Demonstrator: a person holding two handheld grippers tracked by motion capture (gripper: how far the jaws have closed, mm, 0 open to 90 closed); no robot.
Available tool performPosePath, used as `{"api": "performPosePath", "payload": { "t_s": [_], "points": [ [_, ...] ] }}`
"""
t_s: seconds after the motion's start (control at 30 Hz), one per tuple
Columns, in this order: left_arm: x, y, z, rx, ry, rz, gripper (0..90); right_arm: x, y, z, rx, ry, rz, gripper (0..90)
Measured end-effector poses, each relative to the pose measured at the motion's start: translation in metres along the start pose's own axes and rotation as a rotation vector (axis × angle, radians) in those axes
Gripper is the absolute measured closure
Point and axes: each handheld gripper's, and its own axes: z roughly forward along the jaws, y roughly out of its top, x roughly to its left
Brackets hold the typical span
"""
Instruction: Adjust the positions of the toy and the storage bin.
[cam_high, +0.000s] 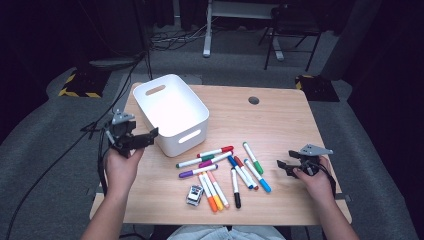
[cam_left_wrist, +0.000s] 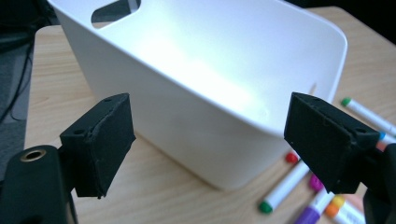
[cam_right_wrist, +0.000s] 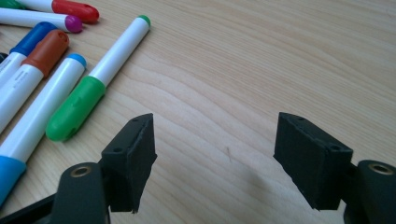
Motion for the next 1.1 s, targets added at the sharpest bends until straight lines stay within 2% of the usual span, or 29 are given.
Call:
{"api": "performPosePath", "payload": {
  "t_s": [0.07, 0.13, 0.23, 0.27, 0.33, 0.43, 0.5, 0.53, 0.7, 0.77, 0.83, 0.87, 1.1],
  "points": [
    [0.004, 0.008, 0.010, 0.030, -0.016, -0.031, 17.8, -0.002, -0.004, -0.003, 0.001, -0.004, 0.004, 29.4],
    [0.003, 0.014, 0.021, 0.083, 0.009, -0.025, 21.6, -0.004, -0.007, -0.007, 0.005, -0.011, 0.008, 29.4],
    [0.001, 0.016, 0.034, 0.144, 0.056, 0.026, 32.7, -0.006, -0.011, -0.012, -0.001, -0.021, 0.018, 29.3],
    [0.000, 0.016, 0.037, 0.150, 0.080, 0.025, 35.2, -0.007, -0.011, -0.014, 0.001, -0.022, 0.017, 29.3],
    [-0.001, 0.015, 0.042, 0.176, 0.095, 0.031, 39.2, -0.008, -0.012, -0.015, -0.003, -0.027, 0.019, 29.3],
    [0.000, 0.016, 0.044, 0.186, 0.095, 0.014, 38.0, -0.007, -0.013, -0.016, -0.002, -0.027, 0.026, 29.3],
    [-0.002, 0.015, 0.043, 0.193, 0.111, 0.041, 38.6, -0.007, -0.014, -0.015, 0.007, -0.024, 0.014, 29.3],
    [-0.002, 0.015, 0.043, 0.193, 0.111, 0.041, 38.9, -0.007, -0.014, -0.015, 0.007, -0.024, 0.014, 29.3],
    [-0.009, 0.012, 0.037, 0.223, 0.091, 0.095, 43.3, -0.001, -0.013, -0.009, 0.018, -0.007, 0.014, 29.2],
    [-0.013, 0.010, 0.037, 0.242, 0.084, 0.101, 43.9, -0.001, -0.012, -0.007, 0.023, -0.002, 0.005, 29.2],
    [-0.018, 0.005, 0.039, 0.273, 0.096, 0.140, 44.7, 0.000, -0.011, -0.006, 0.025, 0.002, -0.006, 29.1],
    [-0.020, 0.003, 0.039, 0.265, 0.101, 0.141, 44.0, 0.002, -0.011, -0.005, 0.023, 0.008, 0.001, 29.1],
    [-0.028, -0.006, 0.029, 0.255, 0.049, 0.114, 42.5, 0.003, -0.011, -0.001, 0.028, 0.014, -0.002, 29.0]
  ]
}}
